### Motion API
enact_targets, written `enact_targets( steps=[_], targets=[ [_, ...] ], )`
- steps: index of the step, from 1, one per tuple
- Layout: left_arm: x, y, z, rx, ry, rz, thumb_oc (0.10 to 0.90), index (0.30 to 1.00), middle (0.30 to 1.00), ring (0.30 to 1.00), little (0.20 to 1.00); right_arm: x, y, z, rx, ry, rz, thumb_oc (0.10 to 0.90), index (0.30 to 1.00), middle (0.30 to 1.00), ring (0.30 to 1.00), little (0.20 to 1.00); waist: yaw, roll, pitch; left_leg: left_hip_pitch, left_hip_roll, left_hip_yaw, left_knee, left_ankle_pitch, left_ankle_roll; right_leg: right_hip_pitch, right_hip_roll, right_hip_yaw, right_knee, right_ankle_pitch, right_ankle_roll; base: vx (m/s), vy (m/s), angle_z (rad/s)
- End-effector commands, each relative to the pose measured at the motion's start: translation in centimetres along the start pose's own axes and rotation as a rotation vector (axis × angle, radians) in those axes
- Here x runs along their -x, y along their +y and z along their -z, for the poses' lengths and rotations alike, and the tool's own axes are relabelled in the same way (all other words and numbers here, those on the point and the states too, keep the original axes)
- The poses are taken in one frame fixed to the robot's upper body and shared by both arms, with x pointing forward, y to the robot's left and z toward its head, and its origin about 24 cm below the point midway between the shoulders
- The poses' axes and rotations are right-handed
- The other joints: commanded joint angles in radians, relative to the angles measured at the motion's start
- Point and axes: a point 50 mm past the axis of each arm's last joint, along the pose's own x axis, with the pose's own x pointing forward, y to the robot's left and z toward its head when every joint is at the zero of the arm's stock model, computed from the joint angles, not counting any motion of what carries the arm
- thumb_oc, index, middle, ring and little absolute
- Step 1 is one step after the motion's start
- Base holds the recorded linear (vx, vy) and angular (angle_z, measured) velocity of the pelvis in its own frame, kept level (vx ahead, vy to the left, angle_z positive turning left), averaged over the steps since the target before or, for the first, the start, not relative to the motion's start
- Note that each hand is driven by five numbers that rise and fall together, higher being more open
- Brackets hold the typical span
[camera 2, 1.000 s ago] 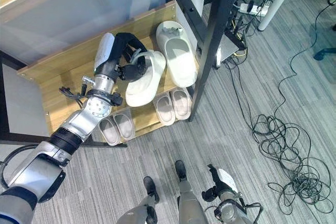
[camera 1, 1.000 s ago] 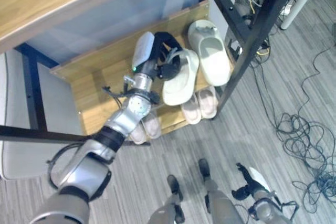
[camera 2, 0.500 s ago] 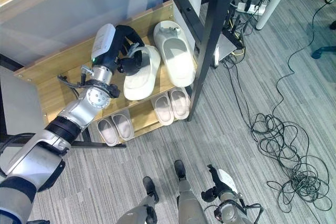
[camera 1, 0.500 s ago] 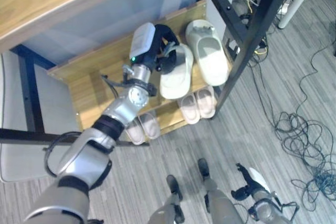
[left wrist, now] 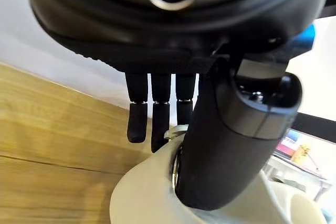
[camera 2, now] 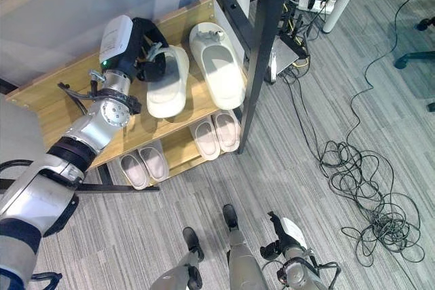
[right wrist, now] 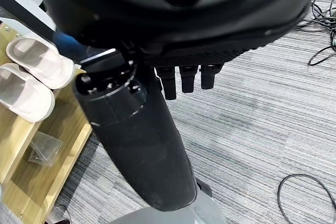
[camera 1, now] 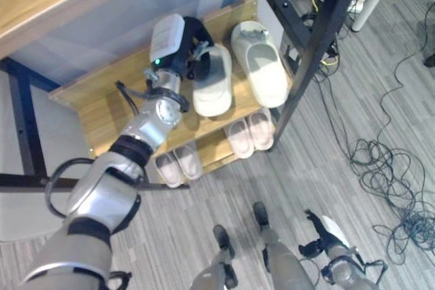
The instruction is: Arrange the slippers neatly on the shoe rack.
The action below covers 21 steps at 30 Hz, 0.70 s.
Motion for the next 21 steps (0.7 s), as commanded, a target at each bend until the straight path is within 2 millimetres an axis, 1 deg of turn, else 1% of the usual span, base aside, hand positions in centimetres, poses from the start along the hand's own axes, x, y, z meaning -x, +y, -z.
enact_targets(
  steps=[1,7,13,19,21],
  targets=[
    [-2.8,5.2,-1.5,-0.021,-0.046,-0.206,0.8,0.9,0.9,0.9,0.9,1.5,0.3,1.9,0.004,0.017,-0.016,0.8,0.9,0.9,0.9,0.9,0.017,-0.037,-0.095,-0.014,0.015,-0.064,-0.009,-0.007,-0.054,0.015,-0.083,-0.076,-0.018,-0.063,0.111,0.0,0.0,0.0],
    [-2.7,4.6,-2.3,0.037,-0.071,-0.197,0.8,0.9,0.9,0.9,0.9,1.5,0.2,1.9,0.003,0.017,-0.015,0.8,0.9,0.9,0.9,0.9,0.021,-0.04,-0.099,-0.014,0.012,-0.07,-0.009,-0.008,-0.054,0.018,-0.081,-0.081,-0.018,-0.065,0.109,0.0,0.0,0.0],
    [-2.3,3.9,-3.1,0.14,-0.091,-0.194,0.8,0.9,0.9,0.9,0.9,1.5,0.4,2.1,0.002,0.03,-0.017,0.8,0.9,0.9,0.9,0.9,0.028,-0.043,-0.101,-0.019,0.009,-0.077,-0.009,-0.007,-0.052,0.019,-0.082,-0.089,-0.018,-0.067,0.108,0.0,-0.002,0.01],
    [-1.1,2.7,-3.2,0.176,-0.111,-0.175,0.8,0.9,0.9,0.9,0.9,1.5,0.6,1.9,-0.002,0.032,-0.018,0.8,0.9,0.9,0.9,0.9,0.038,-0.047,-0.098,-0.019,0.01,-0.082,-0.009,-0.004,-0.052,0.025,-0.081,-0.098,-0.018,-0.069,0.105,-0.01,-0.001,0.01],
    [-0.7,2.3,-3.0,0.186,-0.109,-0.173,0.8,0.9,0.9,0.9,0.9,1.5,0.7,1.9,-0.005,0.032,-0.017,0.8,0.9,0.9,0.9,0.9,0.043,-0.051,-0.096,-0.02,0.01,-0.086,-0.009,-0.003,-0.051,0.026,-0.081,-0.101,-0.018,-0.07,0.104,0.0,0.0,0.0]
  ],
)
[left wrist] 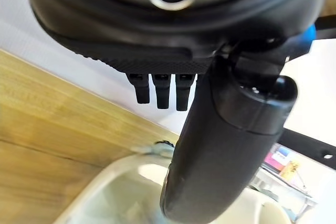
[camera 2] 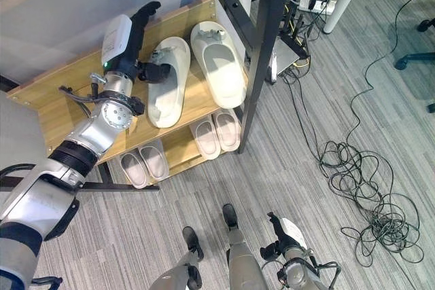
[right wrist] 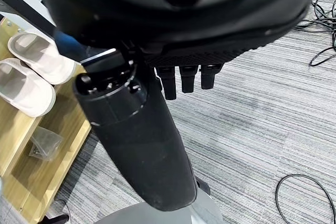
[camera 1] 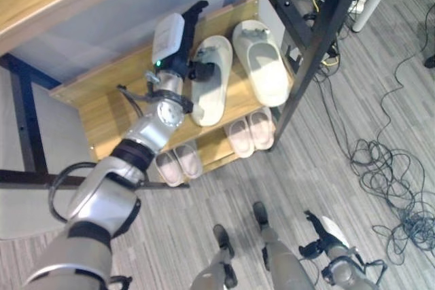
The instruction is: Arrange the slippers neatly on the shoe rack.
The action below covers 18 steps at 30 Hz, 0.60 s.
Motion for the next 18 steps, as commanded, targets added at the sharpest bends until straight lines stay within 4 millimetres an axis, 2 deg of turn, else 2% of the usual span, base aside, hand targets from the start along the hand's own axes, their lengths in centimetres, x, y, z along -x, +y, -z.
enact_targets(
  steps=[1,11,18],
  targets=[
    [-1.5,2.6,-1.9,0.074,-0.074,-0.161,0.8,0.9,0.9,0.9,0.9,1.5,0.7,1.8,-0.015,0.034,-0.009,0.8,0.9,0.9,0.9,0.9,0.037,-0.05,-0.095,-0.015,0.01,-0.078,-0.009,-0.008,-0.059,0.032,-0.079,-0.09,-0.03,-0.073,0.108,0.0,0.0,0.0],
    [-0.5,2.0,-1.7,0.082,-0.085,-0.147,0.8,0.9,0.9,0.9,0.9,1.2,0.2,1.8,-0.012,0.041,0.027,0.8,0.9,0.9,0.9,0.9,0.048,-0.059,-0.09,-0.027,0.01,-0.087,-0.009,-0.001,-0.059,0.027,-0.08,-0.099,-0.03,-0.071,0.105,-0.02,-0.003,0.05],
    [0.8,2.0,-1.4,0.185,-0.088,-0.158,0.8,0.9,0.9,0.9,0.9,1.0,0.2,1.4,-0.015,0.033,0.03,0.8,0.9,0.9,0.9,0.9,0.063,-0.068,-0.096,-0.016,0.01,-0.091,-0.009,0.0,-0.06,0.046,-0.078,-0.107,-0.03,-0.078,0.102,0.0,-0.001,0.01]
  ],
)
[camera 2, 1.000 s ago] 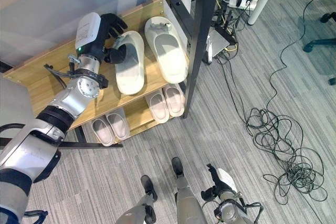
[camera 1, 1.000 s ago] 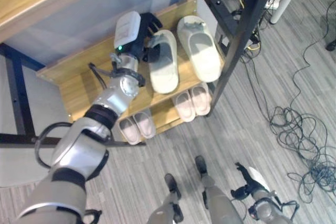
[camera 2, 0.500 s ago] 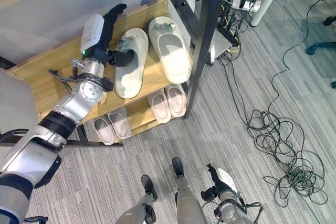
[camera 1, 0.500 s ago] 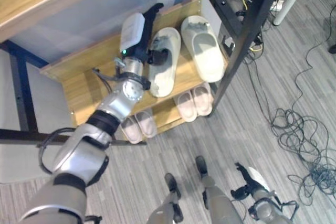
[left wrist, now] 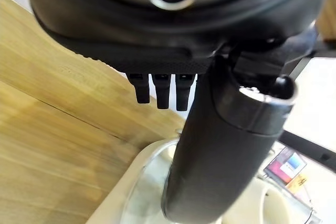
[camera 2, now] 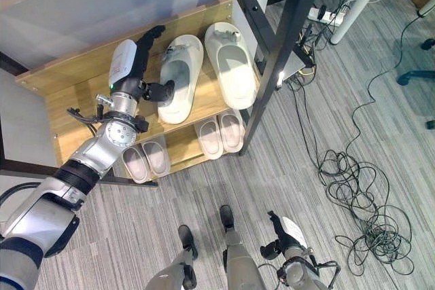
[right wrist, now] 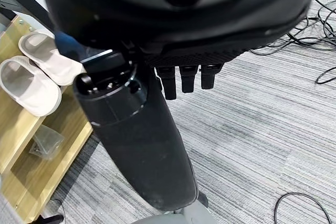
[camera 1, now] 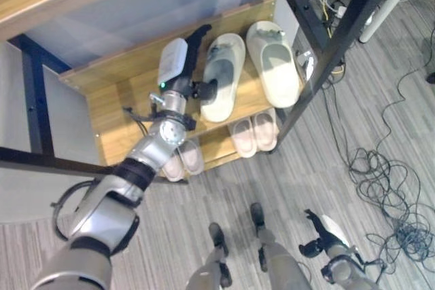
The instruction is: Arrange the slippers neatly on the shoe rack.
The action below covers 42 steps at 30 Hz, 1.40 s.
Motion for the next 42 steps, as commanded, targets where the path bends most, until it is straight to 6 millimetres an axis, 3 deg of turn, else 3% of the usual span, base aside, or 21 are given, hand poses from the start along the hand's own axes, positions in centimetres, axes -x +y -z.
enact_targets(
  steps=[1,9,18,28,42],
  targets=[
    [-1.8,3.1,-2.3,0.13,-0.102,-0.167,0.8,0.9,0.9,0.9,0.9,1.2,0.3,1.6,-0.012,0.038,0.014,0.8,0.9,0.9,0.9,0.9,0.028,-0.026,-0.096,-0.009,0.01,-0.068,-0.009,-0.011,-0.059,0.043,-0.075,-0.085,-0.029,-0.081,0.105,0.0,0.0,0.0],
    [-0.3,3.1,-1.6,0.378,-0.048,-0.197,0.8,0.9,0.9,0.9,0.9,1.0,0.6,1.2,-0.011,0.038,0.003,0.8,0.9,0.9,0.9,0.9,0.04,-0.027,-0.102,0.001,0.01,-0.074,-0.009,-0.009,-0.059,0.061,-0.074,-0.095,-0.03,-0.087,0.103,0.0,-0.004,0.1],
    [4.8,0.1,0.3,0.959,0.112,-0.123,0.8,0.9,0.9,0.9,0.9,0.6,-0.4,0.5,-0.003,0.021,0.041,0.8,0.9,0.9,0.9,0.9,0.057,-0.032,-0.109,0.033,0.009,-0.079,-0.009,-0.012,-0.057,0.104,-0.071,-0.101,-0.031,-0.101,0.095,0.01,0.001,0.04],
    [6.6,-2.2,0.3,0.976,0.166,-0.007,0.8,0.9,0.9,0.9,0.9,0.6,0.0,0.6,0.018,0.03,0.024,0.8,0.9,0.9,0.9,0.9,0.061,-0.032,-0.11,0.031,0.007,-0.08,-0.009,-0.014,-0.054,0.102,-0.071,-0.104,-0.03,-0.1,0.091,0.0,0.0,0.02],
    [7.3,-5.4,-1.5,1.04,0.196,0.101,0.8,0.9,0.9,0.9,0.9,0.9,0.3,1.2,0.026,0.06,0.022,0.8,0.9,0.9,0.9,0.9,0.05,-0.027,-0.095,0.019,0.008,-0.069,-0.009,-0.015,-0.051,0.074,-0.074,-0.091,-0.028,-0.094,0.091,0.0,0.001,0.0]
  ],
)
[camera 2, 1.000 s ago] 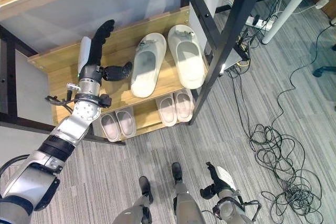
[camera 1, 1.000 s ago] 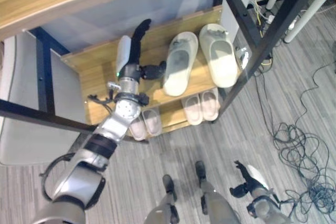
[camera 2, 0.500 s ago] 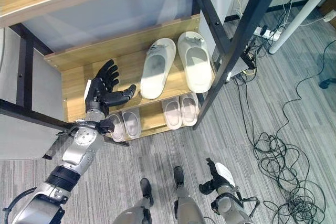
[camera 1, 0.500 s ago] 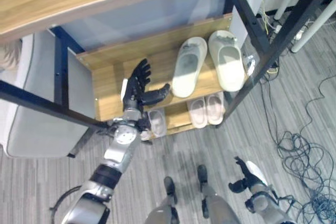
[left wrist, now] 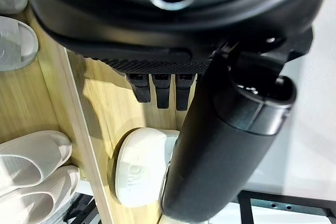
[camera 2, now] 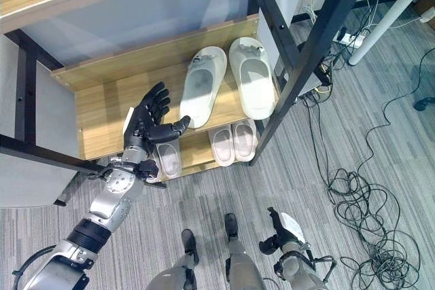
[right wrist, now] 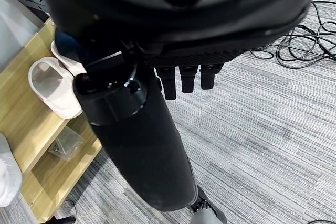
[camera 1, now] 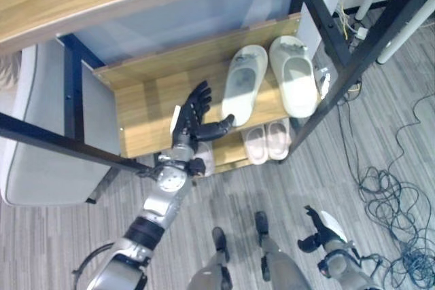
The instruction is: Arrange the slippers neatly on the shoe rack.
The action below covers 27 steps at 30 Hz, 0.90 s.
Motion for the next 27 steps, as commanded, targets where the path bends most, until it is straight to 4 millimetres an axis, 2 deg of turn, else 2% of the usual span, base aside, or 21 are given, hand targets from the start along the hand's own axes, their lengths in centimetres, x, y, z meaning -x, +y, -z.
enact_targets(
  steps=[1,13,27],
  targets=[
    [-1.0,-3.7,-1.9,0.103,-0.105,0.114,0.8,0.9,0.9,0.9,0.9,1.5,0.6,2.3,0.029,0.041,-0.003,0.8,0.9,0.9,0.9,0.9,0.006,-0.024,-0.092,-0.031,0.009,-0.028,-0.009,-0.015,-0.048,-0.011,-0.068,-0.052,0.012,-0.09,0.091,0.0,0.0,0.0],
    [-0.6,-7.3,-1.3,0.192,-0.06,0.209,0.8,0.9,0.9,0.9,0.9,1.7,0.6,2.2,0.035,0.029,0.005,0.8,0.9,0.9,0.9,0.9,-0.009,-0.017,-0.094,-0.019,0.01,-0.016,-0.009,-0.023,-0.047,-0.009,-0.067,-0.042,0.014,-0.093,0.091,0.0,0.0,-0.02],
    [-0.8,-10.2,-2.1,0.255,-0.061,0.287,0.8,0.9,0.9,0.9,0.9,1.5,1.1,1.7,0.029,0.019,-0.006,0.8,0.9,0.9,0.9,0.9,-0.015,-0.018,-0.106,-0.006,0.008,-0.025,-0.009,-0.029,-0.045,0.003,-0.064,-0.044,0.013,-0.097,0.091,0.0,0.0,0.0]
  ],
)
